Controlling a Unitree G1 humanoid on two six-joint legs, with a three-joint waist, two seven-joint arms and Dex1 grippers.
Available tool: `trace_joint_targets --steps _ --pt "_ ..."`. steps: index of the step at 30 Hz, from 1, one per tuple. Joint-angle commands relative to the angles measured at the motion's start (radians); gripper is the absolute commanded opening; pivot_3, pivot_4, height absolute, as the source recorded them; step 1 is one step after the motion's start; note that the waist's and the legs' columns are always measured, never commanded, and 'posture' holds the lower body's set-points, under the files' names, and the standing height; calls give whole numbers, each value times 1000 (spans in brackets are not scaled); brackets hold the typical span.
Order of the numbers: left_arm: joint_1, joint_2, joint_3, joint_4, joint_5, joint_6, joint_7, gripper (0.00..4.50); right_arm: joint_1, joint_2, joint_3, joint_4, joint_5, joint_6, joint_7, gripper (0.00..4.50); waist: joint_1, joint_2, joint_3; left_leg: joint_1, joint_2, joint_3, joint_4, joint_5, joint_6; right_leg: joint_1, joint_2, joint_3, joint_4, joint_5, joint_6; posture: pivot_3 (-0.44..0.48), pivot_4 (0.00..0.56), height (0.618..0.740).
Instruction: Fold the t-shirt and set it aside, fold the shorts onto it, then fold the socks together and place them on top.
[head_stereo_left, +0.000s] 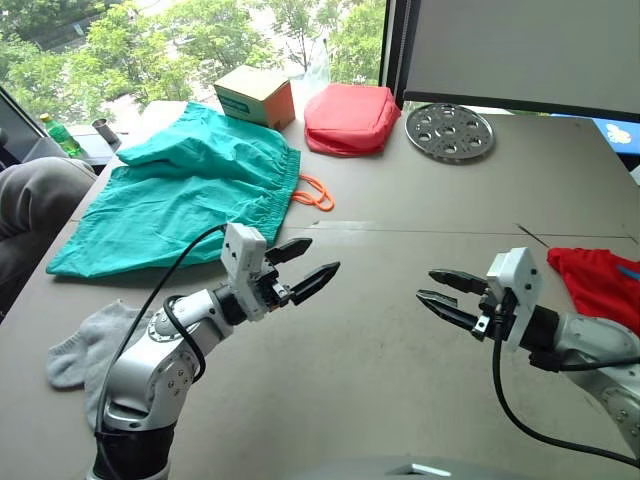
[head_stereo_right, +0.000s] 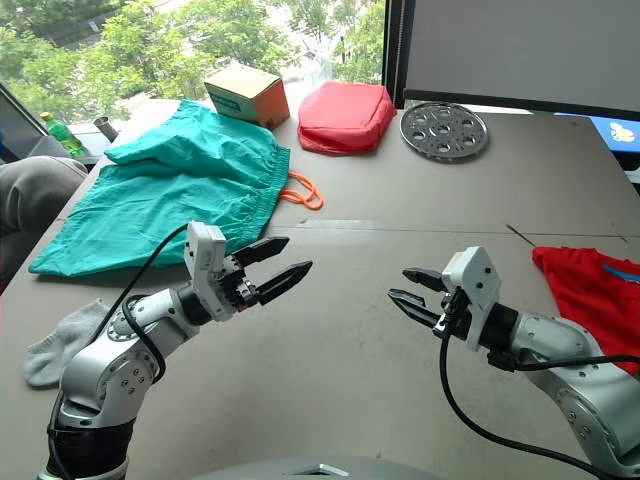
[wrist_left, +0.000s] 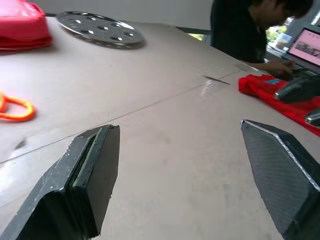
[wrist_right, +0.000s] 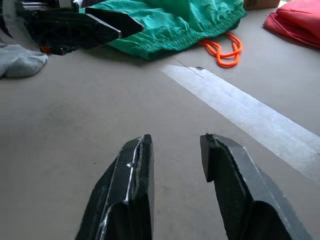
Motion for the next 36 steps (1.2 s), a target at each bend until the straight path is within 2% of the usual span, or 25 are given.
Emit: trace_joint_targets --steps 1,3,6,10,11,19,22,25,29,32,36 --pt "49 4 100 -64 48 -23 103 4087 -86 48 92 78 -76 -59 39 243 -1 -1 -1 0 0 0 0 0 0 0 0 0 0 0 0 0 150 739" --pt "74 15 103 -70 115 -2 171 4087 -115 71 134 117 -84 -84 94 900 4 -2 -1 0 -1 0 0 0 0 0 0 0 0 0 0 0 150 739" --pt "70 40 68 -51 215 0 221 4087 -143 93 164 157 -98 -120 155 2506 15 -1 -1 0 -1 0 0 0 0 1 0 -2 1 0 0 0 150 739" --pt "5 94 26 54 306 1 221 4087 -172 118 164 198 -136 -152 164 4318 15 -1 -1 1 0 0 2 1 -1 1 0 -2 2 0 -1 0 150 739" --pt "-21 105 10 96 320 2 210 4087 -173 122 164 199 -139 -153 167 4420 14 -1 -1 1 0 0 2 1 -1 1 0 -2 2 0 -1 0 150 739" --pt "-193 185 -145 435 434 -77 56 4087 -134 141 150 160 -187 -170 127 4420 13 -1 -1 0 0 0 1 2 -3 1 0 -4 3 1 -1 0 150 739" --pt "-232 195 -173 527 438 -114 -26 3328 -111 137 143 145 -204 -175 115 4500 13 -1 -1 1 0 0 1 2 -3 1 0 -4 3 1 -1 0 150 739" --pt "-268 207 -197 610 419 -160 -147 1909 -89 133 135 132 -229 -177 93 4500 14 -1 -2 1 0 0 1 1 -2 1 -1 -4 4 1 -1 0 150 739" --pt "-332 177 -200 656 350 -192 -287 104 -62 144 102 110 -222 -160 61 4500 15 0 -3 1 0 0 1 1 -2 1 -2 -5 4 1 -1 0 150 739" --pt "-359 152 -259 635 345 -221 -391 38 -46 149 68 95 -198 -131 41 4500 15 0 -3 0 0 0 1 2 -3 1 -2 -5 4 1 -1 0 150 739" --pt "-431 42 -396 602 350 -258 -504 38 7 118 -24 42 -148 -73 24 4500 19 -1 -3 0 -1 0 2 3 -5 3 -2 -5 4 2 0 0 150 739"
